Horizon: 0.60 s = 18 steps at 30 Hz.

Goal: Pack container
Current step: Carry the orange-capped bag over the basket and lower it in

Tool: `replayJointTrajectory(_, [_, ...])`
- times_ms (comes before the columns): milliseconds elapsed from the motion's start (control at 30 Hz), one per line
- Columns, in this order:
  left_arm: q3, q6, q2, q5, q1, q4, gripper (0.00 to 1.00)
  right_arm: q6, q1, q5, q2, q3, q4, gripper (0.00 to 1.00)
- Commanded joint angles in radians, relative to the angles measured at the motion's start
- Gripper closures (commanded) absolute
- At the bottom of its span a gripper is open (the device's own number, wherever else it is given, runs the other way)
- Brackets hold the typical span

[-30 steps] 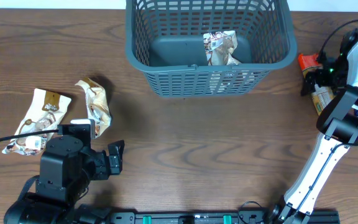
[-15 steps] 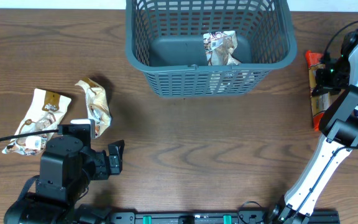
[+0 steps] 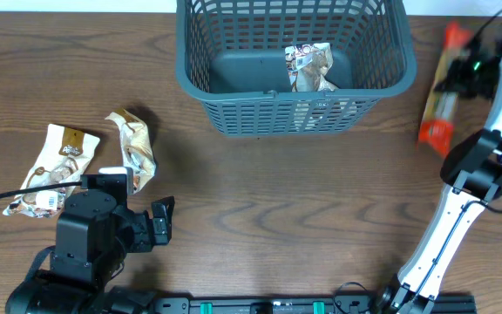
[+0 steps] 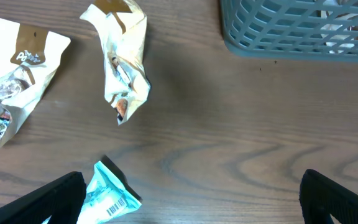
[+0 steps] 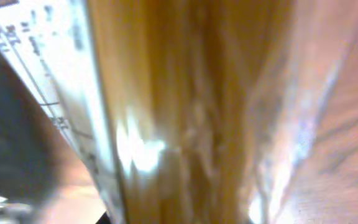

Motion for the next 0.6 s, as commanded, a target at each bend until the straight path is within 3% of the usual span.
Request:
replayJointTrajectory(0, [0.007, 0.013, -0.001, -0.008, 0.005, -0.003, 0.01, 0.104, 0.009, -0.15, -0.164, 0.234, 0.011, 0.99])
replayJointTrajectory(100, [0.007, 0.013, -0.001, -0.008, 0.005, -0.003, 0.01, 0.152, 0.009, -0.15, -0.265, 0.354, 0.035, 0.99])
replayJointTrajectory(300, [0.007, 0.013, -0.001, -0.008, 0.005, -0.003, 0.01, 0.302, 0.036, -0.186, -0.497, 0.354, 0.224, 0.99])
replayJointTrajectory(567, [0.007, 0.013, -0.001, -0.008, 0.005, -0.002, 0.01, 0.399, 0.249, -0.194, -0.552, 0.338, 0.601, 0.99])
